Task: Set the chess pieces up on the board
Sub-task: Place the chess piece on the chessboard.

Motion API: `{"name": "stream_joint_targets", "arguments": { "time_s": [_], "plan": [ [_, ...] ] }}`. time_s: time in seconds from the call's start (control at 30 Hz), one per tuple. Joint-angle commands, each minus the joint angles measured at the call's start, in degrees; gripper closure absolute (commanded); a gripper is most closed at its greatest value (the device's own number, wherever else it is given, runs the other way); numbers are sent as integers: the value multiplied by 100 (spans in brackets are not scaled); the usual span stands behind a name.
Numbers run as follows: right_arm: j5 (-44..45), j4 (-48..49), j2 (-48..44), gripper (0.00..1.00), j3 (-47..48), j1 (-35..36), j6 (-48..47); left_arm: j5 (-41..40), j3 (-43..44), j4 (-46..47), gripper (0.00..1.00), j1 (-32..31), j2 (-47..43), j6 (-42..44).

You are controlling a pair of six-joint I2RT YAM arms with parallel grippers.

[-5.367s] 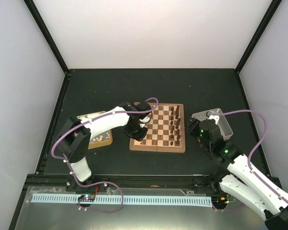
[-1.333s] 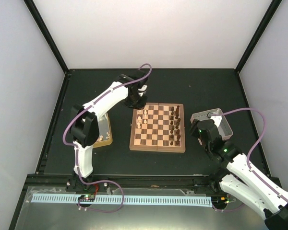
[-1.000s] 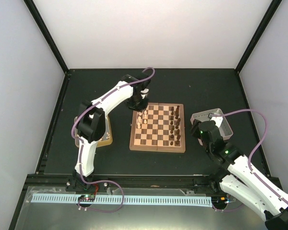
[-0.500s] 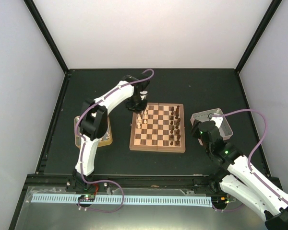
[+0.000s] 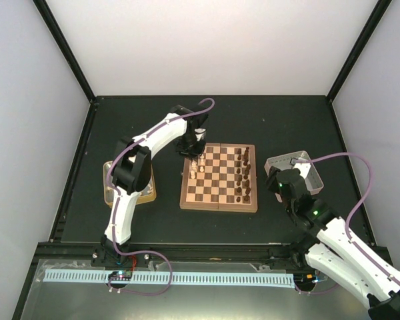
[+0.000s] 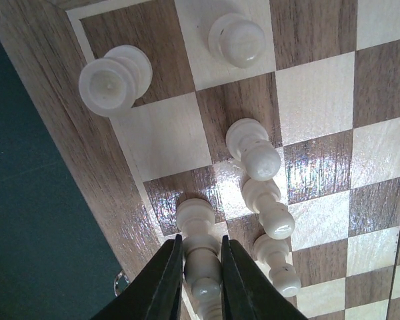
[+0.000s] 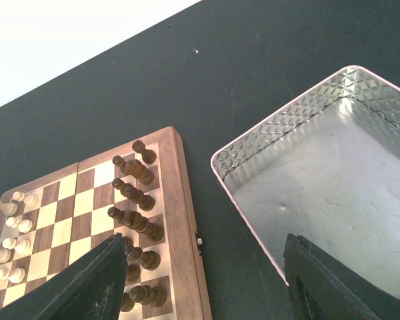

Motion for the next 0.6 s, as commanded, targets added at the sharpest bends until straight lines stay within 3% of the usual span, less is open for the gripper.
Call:
{"name": "stream_joint_targets", "arguments": {
  "time_s": [0.0,0.3,0.57],
  "plan": [
    [221,21,-78,35,-62,-31,16,81,211,1,82,15,132,80],
    [213,8,-90,35,-62,-31,29,6,189,37,80,25,108,61],
    [184,-18,-123,35,-57,-37,48,-10,184,66,68,44,13,45]
  ]
}}
